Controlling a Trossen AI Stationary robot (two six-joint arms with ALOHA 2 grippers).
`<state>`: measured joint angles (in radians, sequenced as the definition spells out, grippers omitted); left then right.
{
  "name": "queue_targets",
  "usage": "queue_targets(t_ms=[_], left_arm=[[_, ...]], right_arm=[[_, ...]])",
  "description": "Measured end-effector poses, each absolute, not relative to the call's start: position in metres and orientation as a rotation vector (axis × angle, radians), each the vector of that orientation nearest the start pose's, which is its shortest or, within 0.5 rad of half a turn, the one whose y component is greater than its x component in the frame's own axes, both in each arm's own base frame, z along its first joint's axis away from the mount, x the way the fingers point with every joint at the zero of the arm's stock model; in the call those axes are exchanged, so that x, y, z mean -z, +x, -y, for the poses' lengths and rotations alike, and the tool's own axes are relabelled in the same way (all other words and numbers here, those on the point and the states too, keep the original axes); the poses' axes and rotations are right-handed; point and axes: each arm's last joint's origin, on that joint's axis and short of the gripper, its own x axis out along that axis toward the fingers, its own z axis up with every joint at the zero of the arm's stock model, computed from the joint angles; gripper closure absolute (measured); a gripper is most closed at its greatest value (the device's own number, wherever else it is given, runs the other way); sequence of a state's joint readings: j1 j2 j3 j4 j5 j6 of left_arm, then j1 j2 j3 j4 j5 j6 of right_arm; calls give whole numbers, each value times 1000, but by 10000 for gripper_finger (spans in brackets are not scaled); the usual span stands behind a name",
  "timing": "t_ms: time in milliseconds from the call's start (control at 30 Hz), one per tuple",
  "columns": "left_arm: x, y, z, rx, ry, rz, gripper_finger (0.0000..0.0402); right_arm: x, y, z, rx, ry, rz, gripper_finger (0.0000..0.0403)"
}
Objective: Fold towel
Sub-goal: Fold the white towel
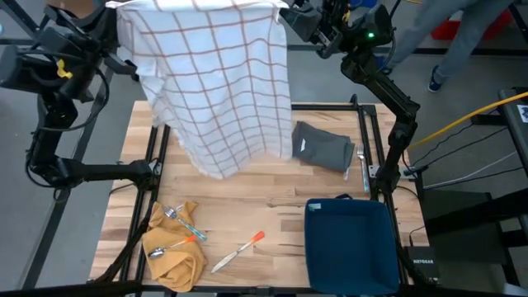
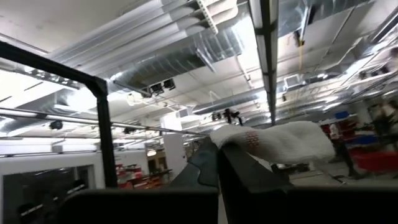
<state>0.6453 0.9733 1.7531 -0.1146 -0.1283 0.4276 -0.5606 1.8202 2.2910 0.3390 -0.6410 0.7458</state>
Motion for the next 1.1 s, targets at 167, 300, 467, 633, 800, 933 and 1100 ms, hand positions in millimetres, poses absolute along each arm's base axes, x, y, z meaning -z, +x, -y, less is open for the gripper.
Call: queue_targets(t_ms=[167, 300, 467, 633, 800, 933, 1100], left_arm=[[-595, 66, -55, -911, 626, 445, 396], [-590, 73, -62, -967, 652, 339, 396], [-574, 93, -81, -1007, 681, 97, 396], [-559, 118, -108, -1025, 693, -51, 396], [-545, 142, -139, -1038, 677, -155, 396], [-533, 155, -164, -1055, 666, -239, 396], [-521, 161, -188, -1085, 658, -319, 396]], right_arm=[[-590, 294, 172, -239, 223, 619, 401], [-582, 296, 183, -154, 214, 536, 401], [-561, 305, 197, 58, 157, 370, 401], [-540, 311, 215, 222, 116, 239, 401], [-522, 317, 236, 310, 105, 158, 401], [-506, 320, 254, 348, 108, 95, 401], [-490, 319, 278, 396, 92, 35, 401]])
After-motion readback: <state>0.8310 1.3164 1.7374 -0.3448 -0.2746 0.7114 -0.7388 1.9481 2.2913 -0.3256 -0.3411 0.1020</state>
